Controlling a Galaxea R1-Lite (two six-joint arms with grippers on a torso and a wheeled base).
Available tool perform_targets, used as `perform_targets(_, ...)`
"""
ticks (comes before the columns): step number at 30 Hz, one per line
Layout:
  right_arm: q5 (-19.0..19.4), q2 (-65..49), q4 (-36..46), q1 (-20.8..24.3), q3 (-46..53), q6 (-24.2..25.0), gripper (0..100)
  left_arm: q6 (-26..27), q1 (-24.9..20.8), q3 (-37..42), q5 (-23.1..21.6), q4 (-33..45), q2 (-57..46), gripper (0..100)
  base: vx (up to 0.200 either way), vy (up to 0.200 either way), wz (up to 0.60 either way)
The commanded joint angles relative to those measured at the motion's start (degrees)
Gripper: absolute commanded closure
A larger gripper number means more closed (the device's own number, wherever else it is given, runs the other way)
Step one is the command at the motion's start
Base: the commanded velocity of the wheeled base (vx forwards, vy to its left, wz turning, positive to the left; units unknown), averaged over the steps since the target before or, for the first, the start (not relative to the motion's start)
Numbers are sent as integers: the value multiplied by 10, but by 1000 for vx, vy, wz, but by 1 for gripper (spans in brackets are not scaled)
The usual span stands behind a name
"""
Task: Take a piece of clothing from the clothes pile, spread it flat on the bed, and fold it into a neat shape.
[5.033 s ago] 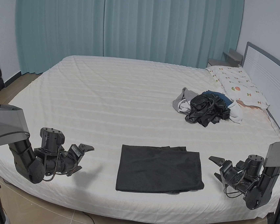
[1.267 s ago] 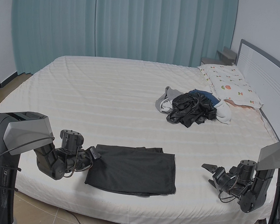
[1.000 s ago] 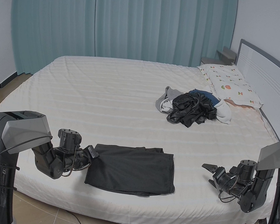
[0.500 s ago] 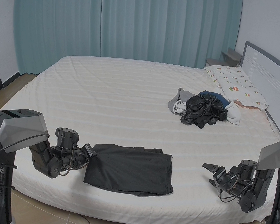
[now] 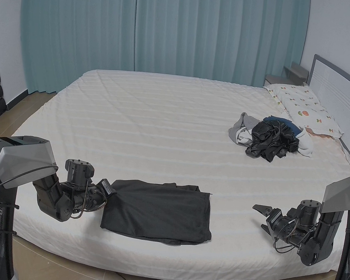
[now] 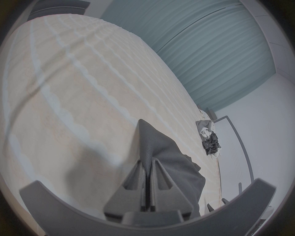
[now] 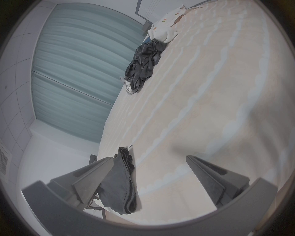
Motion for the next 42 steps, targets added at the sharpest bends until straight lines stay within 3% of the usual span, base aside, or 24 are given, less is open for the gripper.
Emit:
perform_targets(1, 1, 1, -7, 1, 1, 0, 0, 0, 4, 3, 0, 0, -4, 100, 0, 200, 0)
perform_targets(21, 0, 1, -7, 1, 1, -1, 0, -11, 11, 9, 0, -2, -6, 100, 0, 200, 0)
perform_targets(36, 1, 1, -7, 1, 1, 0, 0, -13, 10, 19, 1, -3, -6, 100, 0, 0, 0)
perform_targets(37, 1, 1, -7, 1, 1, 0, 0, -14, 10, 20, 1, -3, -6, 0, 0, 0, 0)
perform_targets(42, 1, 1, -7, 1, 1, 0, 0, -12, 7, 35, 19, -2, -12, 0, 0, 0, 0)
